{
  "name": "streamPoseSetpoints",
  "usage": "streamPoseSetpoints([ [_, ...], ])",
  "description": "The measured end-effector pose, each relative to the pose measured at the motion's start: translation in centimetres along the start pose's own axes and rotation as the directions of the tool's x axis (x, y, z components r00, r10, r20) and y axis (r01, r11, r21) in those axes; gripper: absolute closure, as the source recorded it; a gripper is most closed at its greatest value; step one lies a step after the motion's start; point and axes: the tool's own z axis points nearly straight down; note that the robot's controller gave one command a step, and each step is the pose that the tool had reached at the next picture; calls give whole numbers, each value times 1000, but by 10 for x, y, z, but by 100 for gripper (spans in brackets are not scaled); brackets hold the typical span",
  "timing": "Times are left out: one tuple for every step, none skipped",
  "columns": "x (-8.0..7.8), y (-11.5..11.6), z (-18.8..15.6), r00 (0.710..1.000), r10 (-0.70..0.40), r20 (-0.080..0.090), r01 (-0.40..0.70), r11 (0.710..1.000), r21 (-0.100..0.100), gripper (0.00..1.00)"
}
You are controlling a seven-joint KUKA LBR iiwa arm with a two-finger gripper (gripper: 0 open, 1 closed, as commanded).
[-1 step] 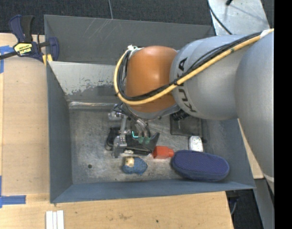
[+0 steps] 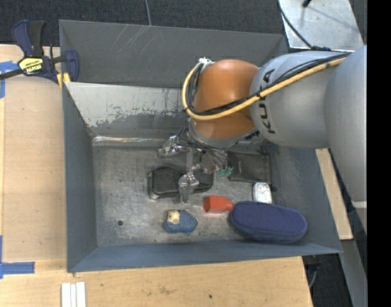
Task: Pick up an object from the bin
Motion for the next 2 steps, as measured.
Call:
streamPoseSetpoints([
  [2,0,-1,1000,-1,-14,1,1000,1,100],
  [9,5,-167,1000,2,11,-2,1000,14,100],
])
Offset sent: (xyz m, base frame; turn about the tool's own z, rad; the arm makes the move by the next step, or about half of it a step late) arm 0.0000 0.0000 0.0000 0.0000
